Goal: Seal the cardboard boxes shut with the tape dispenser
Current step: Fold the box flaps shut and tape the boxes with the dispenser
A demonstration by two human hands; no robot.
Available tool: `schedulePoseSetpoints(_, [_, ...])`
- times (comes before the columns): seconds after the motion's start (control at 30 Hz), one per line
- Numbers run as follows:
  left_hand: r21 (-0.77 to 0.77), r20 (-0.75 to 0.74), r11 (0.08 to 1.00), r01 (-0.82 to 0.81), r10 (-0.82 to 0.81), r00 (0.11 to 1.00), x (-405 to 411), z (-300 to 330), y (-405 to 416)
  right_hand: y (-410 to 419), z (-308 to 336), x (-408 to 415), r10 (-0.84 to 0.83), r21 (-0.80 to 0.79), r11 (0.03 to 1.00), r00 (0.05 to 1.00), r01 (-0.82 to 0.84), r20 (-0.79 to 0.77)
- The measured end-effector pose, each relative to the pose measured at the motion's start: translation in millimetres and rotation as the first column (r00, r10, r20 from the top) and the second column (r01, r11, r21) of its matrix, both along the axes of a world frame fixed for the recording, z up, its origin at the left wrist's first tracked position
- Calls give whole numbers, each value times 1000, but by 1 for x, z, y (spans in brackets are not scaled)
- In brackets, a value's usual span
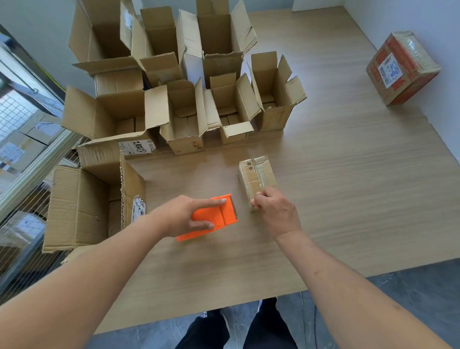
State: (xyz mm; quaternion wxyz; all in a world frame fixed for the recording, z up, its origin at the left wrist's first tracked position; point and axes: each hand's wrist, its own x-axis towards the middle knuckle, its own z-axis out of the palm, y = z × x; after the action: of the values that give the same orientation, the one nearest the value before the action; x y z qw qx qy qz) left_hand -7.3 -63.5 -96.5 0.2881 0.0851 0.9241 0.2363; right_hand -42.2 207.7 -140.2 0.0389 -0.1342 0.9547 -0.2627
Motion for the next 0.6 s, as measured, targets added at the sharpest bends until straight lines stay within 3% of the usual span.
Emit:
schedulePoseSetpoints(0.2, [-110,-8,994,3,-4,1000,0,5,11,1,-1,-1,50,63,997,990,-42,-134])
schedulePoseSetpoints(0.33, [-235,-56,972,13,-27,998,-10,3,38,-2,0,-1,41,62,998,990,-33,-133])
schedulePoseSetpoints(0.6, [-267,-111,958,-108,81,991,-31,5,90,-22,6,7,-22,137,990,985,46,-173])
